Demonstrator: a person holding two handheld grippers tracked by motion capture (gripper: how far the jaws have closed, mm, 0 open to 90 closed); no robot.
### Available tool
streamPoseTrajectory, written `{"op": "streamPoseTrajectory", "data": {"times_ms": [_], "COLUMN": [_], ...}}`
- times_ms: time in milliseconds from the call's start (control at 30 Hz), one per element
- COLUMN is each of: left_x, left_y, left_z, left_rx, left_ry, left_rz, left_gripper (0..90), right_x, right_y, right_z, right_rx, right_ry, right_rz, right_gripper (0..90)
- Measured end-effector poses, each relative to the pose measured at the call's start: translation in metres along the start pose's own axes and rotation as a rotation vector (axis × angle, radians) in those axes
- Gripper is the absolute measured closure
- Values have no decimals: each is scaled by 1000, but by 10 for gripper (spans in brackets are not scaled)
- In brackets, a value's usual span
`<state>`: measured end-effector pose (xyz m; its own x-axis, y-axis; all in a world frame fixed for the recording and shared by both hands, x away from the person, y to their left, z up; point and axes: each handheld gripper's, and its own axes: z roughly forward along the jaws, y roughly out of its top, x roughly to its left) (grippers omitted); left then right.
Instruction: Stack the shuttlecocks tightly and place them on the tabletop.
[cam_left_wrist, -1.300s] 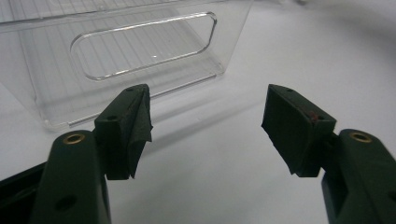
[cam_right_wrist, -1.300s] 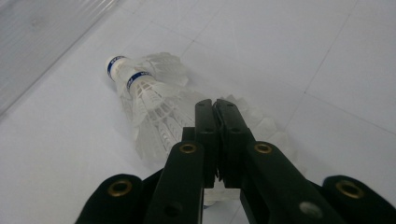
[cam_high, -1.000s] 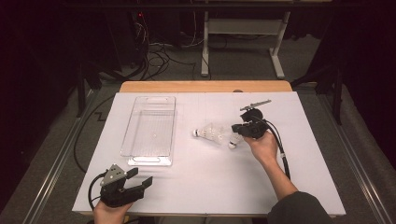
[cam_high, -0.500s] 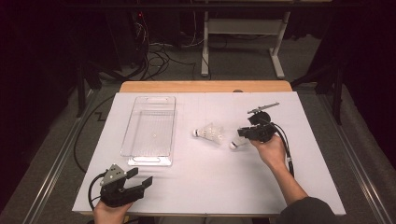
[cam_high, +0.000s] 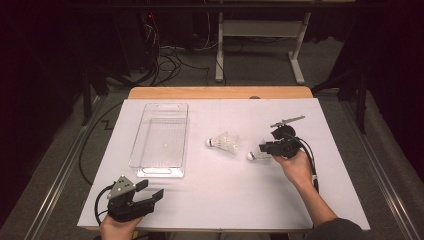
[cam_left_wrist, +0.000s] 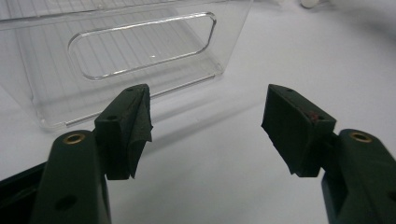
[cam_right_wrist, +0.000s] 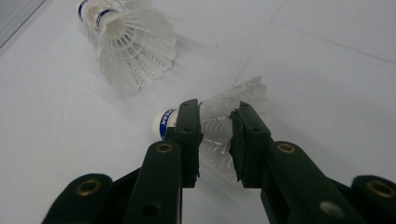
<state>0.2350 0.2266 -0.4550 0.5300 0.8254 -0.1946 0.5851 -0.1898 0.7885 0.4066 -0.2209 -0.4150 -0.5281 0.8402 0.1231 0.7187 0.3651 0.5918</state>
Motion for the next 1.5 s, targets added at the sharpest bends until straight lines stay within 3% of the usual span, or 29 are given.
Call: {"op": "streamPoseTrajectory", "data": {"times_ms": [567,800,1133,1500], "left_x": [-1,-1,-1,-1], "left_y": [0,0,0,0], "left_z": [0,0,1,0], "left_rx": [2,3,4,3], "left_ry": [-1,-2,-2,2], "left_rz": [3,4,3,3], "left_gripper": [334,334,334,334], "right_x": [-5,-7,-9,-1], "right_y": [-14,-22,-26,-22], "right_z": [-3,-3,-4,-6], "right_rx": [-11,0,-26,-53], "right_ry": [11,30,72,98], "right_rz": [22,23,15,-31], "right_gripper": [695,761,884,900]}}
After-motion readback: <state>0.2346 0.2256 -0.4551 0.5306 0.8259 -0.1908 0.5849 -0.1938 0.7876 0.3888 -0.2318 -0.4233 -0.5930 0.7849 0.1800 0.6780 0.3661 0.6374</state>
